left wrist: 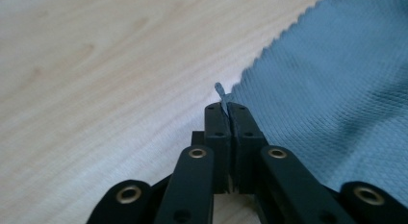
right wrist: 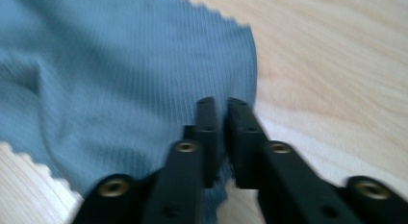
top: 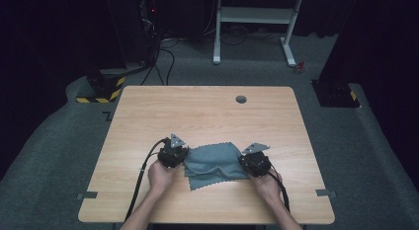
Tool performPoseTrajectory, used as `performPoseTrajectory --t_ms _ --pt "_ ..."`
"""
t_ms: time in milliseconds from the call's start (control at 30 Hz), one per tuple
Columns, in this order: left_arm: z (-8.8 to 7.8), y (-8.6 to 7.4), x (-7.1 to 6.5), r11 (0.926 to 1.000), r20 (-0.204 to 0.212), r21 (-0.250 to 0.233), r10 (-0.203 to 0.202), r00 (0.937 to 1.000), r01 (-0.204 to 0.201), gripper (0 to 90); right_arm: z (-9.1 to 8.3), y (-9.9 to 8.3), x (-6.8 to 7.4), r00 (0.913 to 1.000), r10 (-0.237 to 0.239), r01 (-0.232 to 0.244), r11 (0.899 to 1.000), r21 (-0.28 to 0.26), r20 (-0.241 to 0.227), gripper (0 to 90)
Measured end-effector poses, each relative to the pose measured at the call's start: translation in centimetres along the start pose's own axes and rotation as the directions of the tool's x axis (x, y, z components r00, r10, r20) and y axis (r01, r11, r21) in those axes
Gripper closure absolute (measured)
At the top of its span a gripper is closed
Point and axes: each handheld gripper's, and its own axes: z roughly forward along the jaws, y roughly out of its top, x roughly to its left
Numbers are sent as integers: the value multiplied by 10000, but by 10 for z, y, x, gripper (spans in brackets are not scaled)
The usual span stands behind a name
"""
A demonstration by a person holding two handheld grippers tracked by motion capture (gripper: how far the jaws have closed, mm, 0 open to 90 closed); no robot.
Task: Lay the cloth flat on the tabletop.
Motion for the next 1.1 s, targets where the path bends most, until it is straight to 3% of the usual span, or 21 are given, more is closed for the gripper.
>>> performPoseTrajectory --t_ms 200,300,367,400,467,500,567,667,800,833,933,967,1000,1033,1100 --pt "3 -8 3 9997 -22 -100 -224 9997 223 847 4 16 -6 9985 465 -453 9981 -406 286 677" --pt "2 -14 5 9982 -138 -416 -440 9989 434 784 25 29 -11 9957 889 -888 9960 -66 251 669" --pt "2 -15 6 9976 -174 -460 -529 9985 520 710 30 30 -12 9952 936 -939 9955 107 272 680" --pt "2 -17 8 9972 -411 -564 -506 9979 483 666 39 31 -12 9946 975 -992 9940 470 365 754" --pt "1 -18 8 9971 -663 -652 -439 9968 395 591 40 31 -13 9958 829 -849 9950 530 396 865" --pt "1 -18 8 9971 -663 -652 -439 9968 395 561 40 31 -13 9958 829 -849 9950 530 396 865" --pt "2 -20 8 9964 -796 -731 -489 9956 431 535 38 32 -13 9969 715 -732 9960 508 332 896" --pt "2 -20 8 9959 -933 -758 -560 9941 489 478 26 39 -3 9988 283 -279 9996 -90 398 897" --pt "2 -20 10 9954 -879 -723 -688 9937 625 453 20 47 13 9995 -238 245 9990 -376 215 895" --pt "3 -20 13 9930 -735 -691 -1005 9922 954 440 21 50 28 9976 -687 686 9970 -349 -5 891" --pt "3 -20 13 9933 -753 -688 -983 9923 932 428 30 48 49 9893 -1360 1355 9907 -128 -526 842" --pt "3 -20 13 9933 -758 -687 -982 9923 931 428 34 46 57 9830 -1642 1652 9862 59 -826 811" --pt "3 -20 13 9933 -758 -687 -982 9923 931 428 34 46 57 9830 -1642 1652 9862 59 -826 811" --pt "3 -20 13 9934 -757 -679 -971 9924 921 427 35 43 64 9773 -1821 1837 9830 43 -1079 799" --pt "3 -20 13 9936 -770 -678 -951 9925 900 427 32 42 64 9782 -1734 1735 9848 -95 -1138 797"
